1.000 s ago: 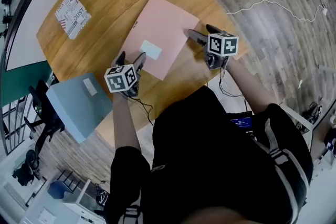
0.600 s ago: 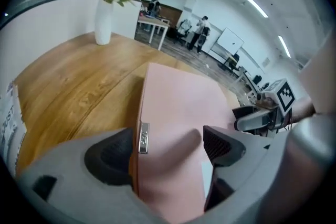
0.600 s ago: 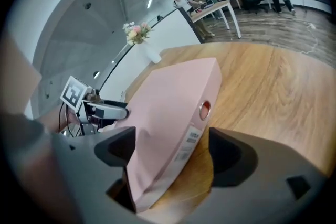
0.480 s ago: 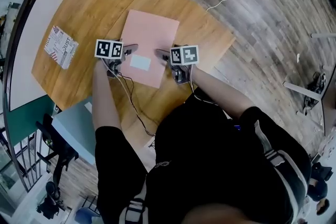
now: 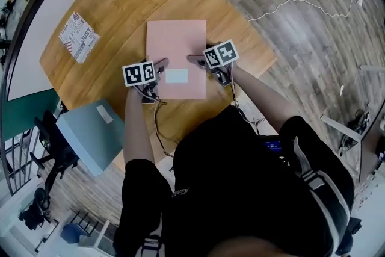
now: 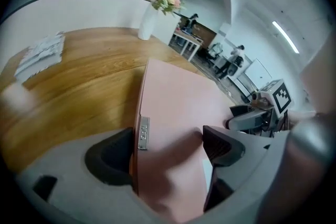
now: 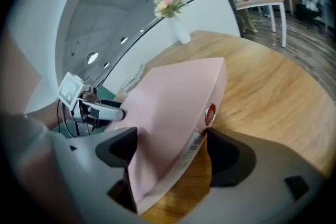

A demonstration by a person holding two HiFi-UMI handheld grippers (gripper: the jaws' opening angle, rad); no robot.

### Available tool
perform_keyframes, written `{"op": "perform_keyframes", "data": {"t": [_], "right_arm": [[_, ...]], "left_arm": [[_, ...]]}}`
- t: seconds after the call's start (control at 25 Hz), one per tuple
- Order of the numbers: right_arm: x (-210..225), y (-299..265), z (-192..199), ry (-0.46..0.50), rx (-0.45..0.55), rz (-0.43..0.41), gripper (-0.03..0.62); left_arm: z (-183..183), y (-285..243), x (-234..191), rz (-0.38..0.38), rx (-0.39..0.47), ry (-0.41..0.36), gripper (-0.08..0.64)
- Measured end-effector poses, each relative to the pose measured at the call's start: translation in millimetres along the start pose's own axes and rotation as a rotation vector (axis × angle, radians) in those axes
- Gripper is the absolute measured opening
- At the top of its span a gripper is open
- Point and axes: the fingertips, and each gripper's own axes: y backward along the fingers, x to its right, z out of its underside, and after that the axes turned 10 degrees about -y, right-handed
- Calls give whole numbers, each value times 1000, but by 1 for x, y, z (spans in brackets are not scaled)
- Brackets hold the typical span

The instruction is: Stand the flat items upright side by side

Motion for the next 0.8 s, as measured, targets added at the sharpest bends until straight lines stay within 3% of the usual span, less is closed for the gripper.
{"op": "perform_keyframes", "data": {"t": [0.2, 0.4, 0.64, 0.8], "right_arm": [[-5, -11, -6, 216, -175, -101, 422], [-17, -32, -14, 294, -243, -109, 422], [-38, -32, -30, 431, -108, -74, 382], [-54, -29, -40, 488, -30, -105, 390]], "left_arm": [[46, 16, 20, -62, 60, 140, 422], [58, 13, 5, -28, 96, 220, 443], [57, 20, 3, -124, 240, 258, 442], [55, 30, 7, -173, 314, 249, 442]]}}
